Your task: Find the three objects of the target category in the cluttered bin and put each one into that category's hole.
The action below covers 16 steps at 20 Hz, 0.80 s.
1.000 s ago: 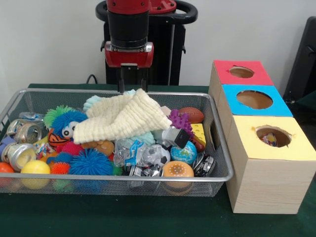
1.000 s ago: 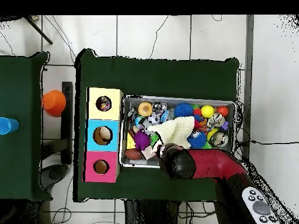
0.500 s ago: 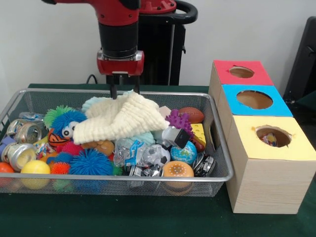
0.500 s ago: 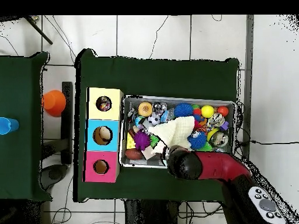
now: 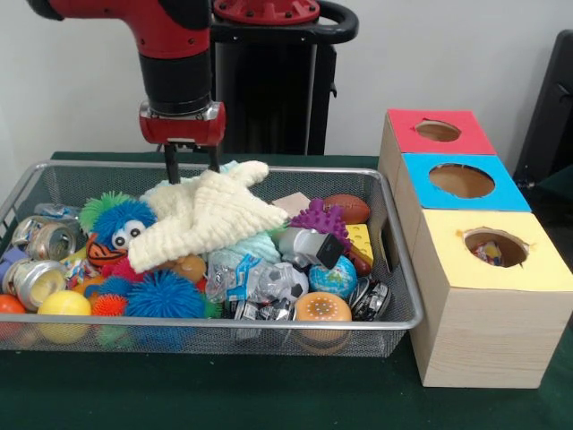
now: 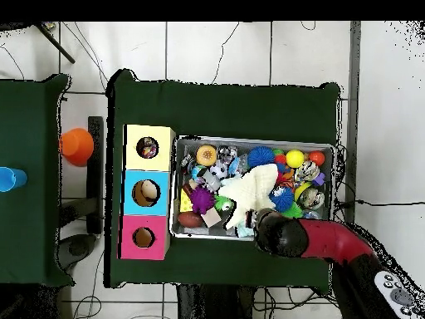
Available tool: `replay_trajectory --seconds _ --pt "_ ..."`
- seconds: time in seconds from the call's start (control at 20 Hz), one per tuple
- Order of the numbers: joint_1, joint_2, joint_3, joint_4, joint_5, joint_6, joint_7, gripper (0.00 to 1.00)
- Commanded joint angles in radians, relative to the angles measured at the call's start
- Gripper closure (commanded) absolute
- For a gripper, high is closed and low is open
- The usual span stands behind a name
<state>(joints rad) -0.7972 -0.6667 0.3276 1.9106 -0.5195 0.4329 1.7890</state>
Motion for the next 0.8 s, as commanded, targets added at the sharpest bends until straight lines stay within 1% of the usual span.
replay_trajectory --seconds 0.05,0.35,0.6,0.75,0.8 --pt "-0.054 0.032 0.111 -0.106 -0.065 0.021 -0.152 0.0" --pt "-0.078 0.025 0.139 -0.12 -0.067 0.06 -0.168 0.0" --pt "-0.086 0.029 0.154 -0.134 -0.072 0.071 -0.177 0.0" --pt "-0.089 0.012 0.159 -0.132 -0.067 0.089 -0.18 0.0" --pt "-0.093 -0.008 0.167 -0.124 -0.054 0.113 -0.187 0.0"
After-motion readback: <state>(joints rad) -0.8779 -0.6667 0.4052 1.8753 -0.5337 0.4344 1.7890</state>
